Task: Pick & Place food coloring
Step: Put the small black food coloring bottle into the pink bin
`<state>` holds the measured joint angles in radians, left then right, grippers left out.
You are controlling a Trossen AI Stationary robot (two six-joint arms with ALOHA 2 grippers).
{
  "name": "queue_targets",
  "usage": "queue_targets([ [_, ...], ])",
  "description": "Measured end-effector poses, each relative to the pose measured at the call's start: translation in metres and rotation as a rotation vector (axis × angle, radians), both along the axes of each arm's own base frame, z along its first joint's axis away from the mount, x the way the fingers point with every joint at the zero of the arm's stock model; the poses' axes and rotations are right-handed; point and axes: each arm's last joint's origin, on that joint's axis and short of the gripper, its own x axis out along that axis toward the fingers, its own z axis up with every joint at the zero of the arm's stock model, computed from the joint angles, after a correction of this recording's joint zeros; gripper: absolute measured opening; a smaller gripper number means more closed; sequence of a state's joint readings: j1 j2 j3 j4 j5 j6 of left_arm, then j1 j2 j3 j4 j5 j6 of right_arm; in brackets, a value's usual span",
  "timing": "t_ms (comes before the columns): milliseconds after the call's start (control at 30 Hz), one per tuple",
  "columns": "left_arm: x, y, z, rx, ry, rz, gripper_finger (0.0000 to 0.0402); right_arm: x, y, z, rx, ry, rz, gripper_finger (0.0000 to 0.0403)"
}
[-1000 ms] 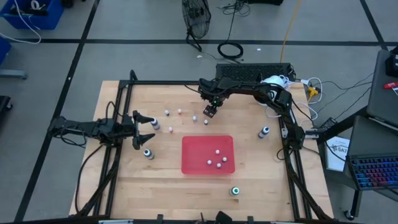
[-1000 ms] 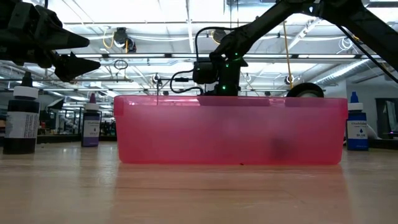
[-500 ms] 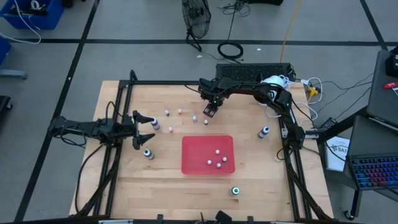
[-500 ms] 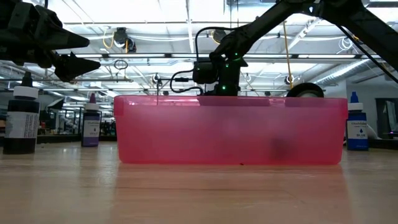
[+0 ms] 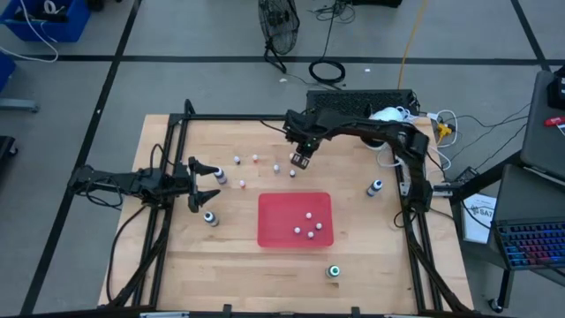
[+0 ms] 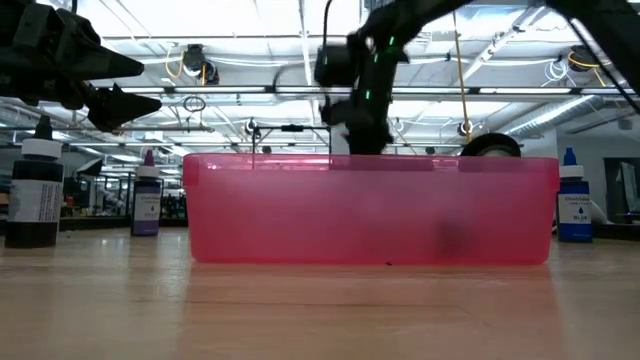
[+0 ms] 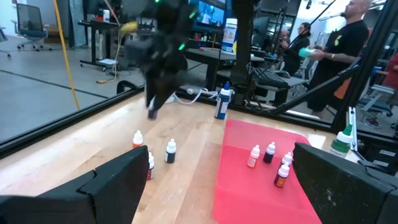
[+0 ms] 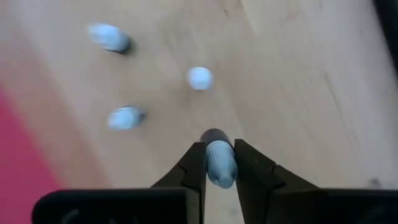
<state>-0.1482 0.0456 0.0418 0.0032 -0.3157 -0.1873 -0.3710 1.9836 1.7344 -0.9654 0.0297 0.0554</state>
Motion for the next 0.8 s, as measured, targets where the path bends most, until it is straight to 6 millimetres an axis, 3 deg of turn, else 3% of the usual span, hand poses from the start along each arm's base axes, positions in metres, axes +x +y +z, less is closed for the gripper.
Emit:
queue_targets([
  [167, 0.0, 0.0, 0.0, 0.0, 0.0, 0.0, 0.0392, 0.0, 0.06, 0.046, -0.047, -0.125, 0.086, 0.0044],
  [333, 0.0, 0.0, 0.0, 0.0, 0.0, 0.0, 0.0392, 0.005, 0.133, 0.054, -0.091, -0.134, 0.199, 0.0044],
  [567, 0.0, 0.0, 0.0, 0.0, 0.0, 0.0, 0.0392, 0.011, 0.214, 0.02, -0.1, -0.026, 0.345, 0.0044],
  [667, 0.0, 0.0, 0.0, 0.0, 0.0, 0.0, 0.0392, 0.013, 0.231, 0.004, -0.103, 0.016, 0.373, 0.0044],
  [800, 0.0, 0.0, 0.0, 0.0, 0.001, 0.0, 0.0392, 0.02, 0.239, -0.014, -0.103, 0.042, 0.388, 0.0044],
])
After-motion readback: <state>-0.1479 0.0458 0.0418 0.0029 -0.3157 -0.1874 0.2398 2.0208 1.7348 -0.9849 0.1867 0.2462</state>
